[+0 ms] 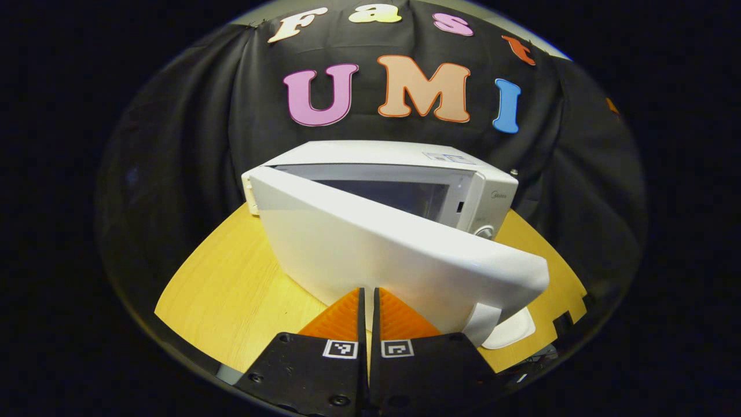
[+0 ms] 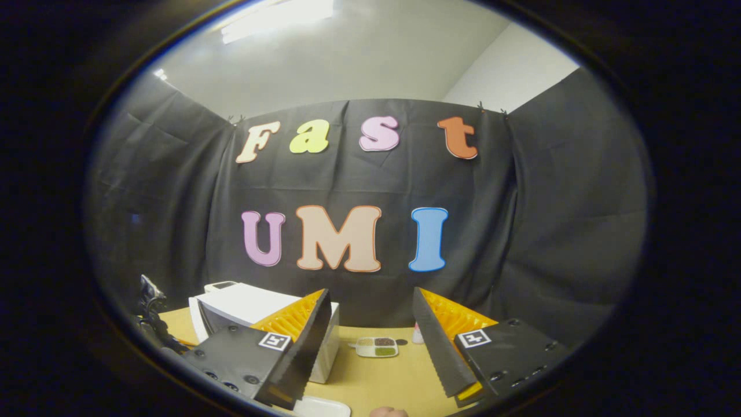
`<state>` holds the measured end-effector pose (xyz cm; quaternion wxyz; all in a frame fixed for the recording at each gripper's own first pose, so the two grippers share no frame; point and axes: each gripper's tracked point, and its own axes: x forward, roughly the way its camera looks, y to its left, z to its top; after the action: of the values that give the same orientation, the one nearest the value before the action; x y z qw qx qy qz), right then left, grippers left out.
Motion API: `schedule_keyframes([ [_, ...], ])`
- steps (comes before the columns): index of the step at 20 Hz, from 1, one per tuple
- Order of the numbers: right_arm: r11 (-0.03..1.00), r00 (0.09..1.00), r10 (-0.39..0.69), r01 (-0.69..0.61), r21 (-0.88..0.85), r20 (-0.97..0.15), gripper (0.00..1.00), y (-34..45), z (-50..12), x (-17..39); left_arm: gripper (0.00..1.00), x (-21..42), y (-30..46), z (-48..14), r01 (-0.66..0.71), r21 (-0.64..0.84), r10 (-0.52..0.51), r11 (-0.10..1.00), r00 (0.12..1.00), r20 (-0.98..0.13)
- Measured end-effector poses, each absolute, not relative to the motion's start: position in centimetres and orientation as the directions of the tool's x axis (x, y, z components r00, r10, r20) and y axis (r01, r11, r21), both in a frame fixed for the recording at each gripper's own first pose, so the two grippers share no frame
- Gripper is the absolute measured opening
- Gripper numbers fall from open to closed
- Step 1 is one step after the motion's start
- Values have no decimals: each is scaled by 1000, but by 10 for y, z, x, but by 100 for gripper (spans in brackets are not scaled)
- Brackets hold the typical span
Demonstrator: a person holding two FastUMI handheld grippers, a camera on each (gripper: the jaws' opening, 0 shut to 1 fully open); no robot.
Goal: Open the microwave oven with the left hand, put the food in, and close the microwave oven.
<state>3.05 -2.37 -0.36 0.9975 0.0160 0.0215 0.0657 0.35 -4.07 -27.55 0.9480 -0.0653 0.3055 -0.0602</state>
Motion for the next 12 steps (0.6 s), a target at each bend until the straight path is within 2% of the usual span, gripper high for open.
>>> schedule_keyframes([
  [1, 992, 991, 126, -124, 35, -42, 89, -27, -3, 29, 1, 10, -48, -273, 93, -158, -167, 983, 806, -568],
  [2, 993, 992, 119, -118, 31, -43, 84, -31, -3, 29, 1, 17, -55, -273, 112, -153, -180, 982, 806, -564],
  [11, 999, 998, 44, -45, -10, -33, 84, -69, -1, 18, 1, 72, -111, -267, 237, -125, -266, 963, 794, -547],
  [12, 999, 999, 35, -36, -12, -32, 89, -73, -1, 18, 1, 76, -114, -268, 243, -121, -268, 963, 792, -548],
])
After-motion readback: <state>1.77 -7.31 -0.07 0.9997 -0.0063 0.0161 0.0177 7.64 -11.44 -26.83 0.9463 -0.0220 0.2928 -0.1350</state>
